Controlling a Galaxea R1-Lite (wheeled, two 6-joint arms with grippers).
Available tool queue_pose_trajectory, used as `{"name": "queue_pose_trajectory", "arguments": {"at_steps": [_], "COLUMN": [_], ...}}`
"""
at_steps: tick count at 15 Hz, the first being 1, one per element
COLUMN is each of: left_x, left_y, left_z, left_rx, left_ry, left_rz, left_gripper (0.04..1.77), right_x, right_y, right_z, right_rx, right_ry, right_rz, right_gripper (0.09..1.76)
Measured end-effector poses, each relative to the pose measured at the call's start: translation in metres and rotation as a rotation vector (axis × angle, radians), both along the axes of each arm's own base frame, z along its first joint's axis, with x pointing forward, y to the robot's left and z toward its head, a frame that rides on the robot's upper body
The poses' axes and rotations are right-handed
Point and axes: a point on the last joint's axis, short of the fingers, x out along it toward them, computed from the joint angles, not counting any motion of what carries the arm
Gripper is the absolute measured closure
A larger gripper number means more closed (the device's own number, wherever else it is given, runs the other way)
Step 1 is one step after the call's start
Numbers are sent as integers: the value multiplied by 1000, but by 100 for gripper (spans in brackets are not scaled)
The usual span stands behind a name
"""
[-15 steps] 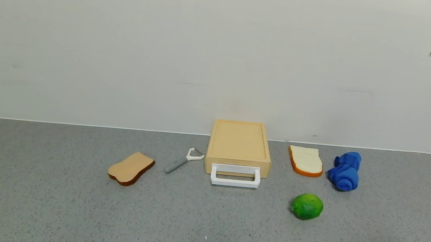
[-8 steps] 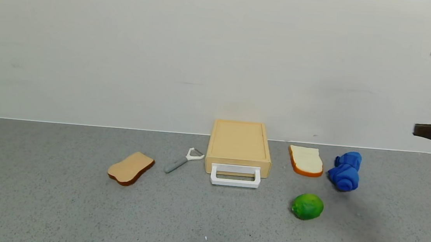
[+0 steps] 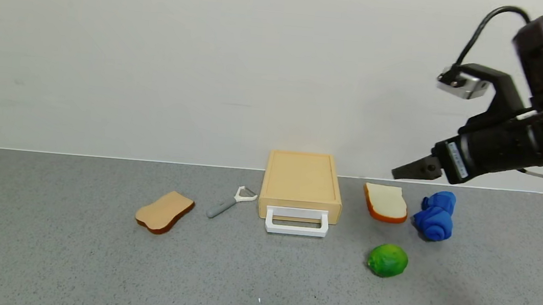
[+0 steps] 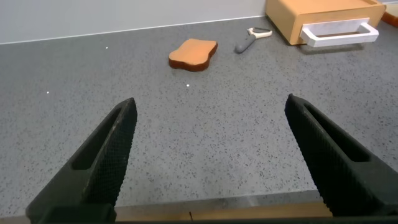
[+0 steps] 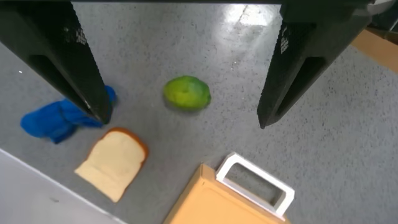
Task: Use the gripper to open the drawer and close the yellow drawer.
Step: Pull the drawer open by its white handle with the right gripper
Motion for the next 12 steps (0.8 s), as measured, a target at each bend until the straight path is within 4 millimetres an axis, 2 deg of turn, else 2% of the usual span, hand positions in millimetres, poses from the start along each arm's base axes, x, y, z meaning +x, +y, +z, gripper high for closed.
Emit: {"name": "queue_pose_trajectory", "arguments": {"at_steps": [2,5,8,12], "left_x": [0,0,0,0], "left_y": [0,0,0,0], "left_z": [0,0,0,0], "left_rx": [0,0,0,0], "left_ry": [0,0,0,0], "left_rz": [0,0,0,0], "left_gripper": [9,9,9,9], "right_x": [25,48,61,67], "right_y": [26,63,99,130], "right_z": [-17,-40,-71,-110], "right_rx": [-25,-53,-111,-158], "right_ry": [52,97,136,206], "right_rz": [43,104,141,188], "right_gripper": [14,14,14,14]}}
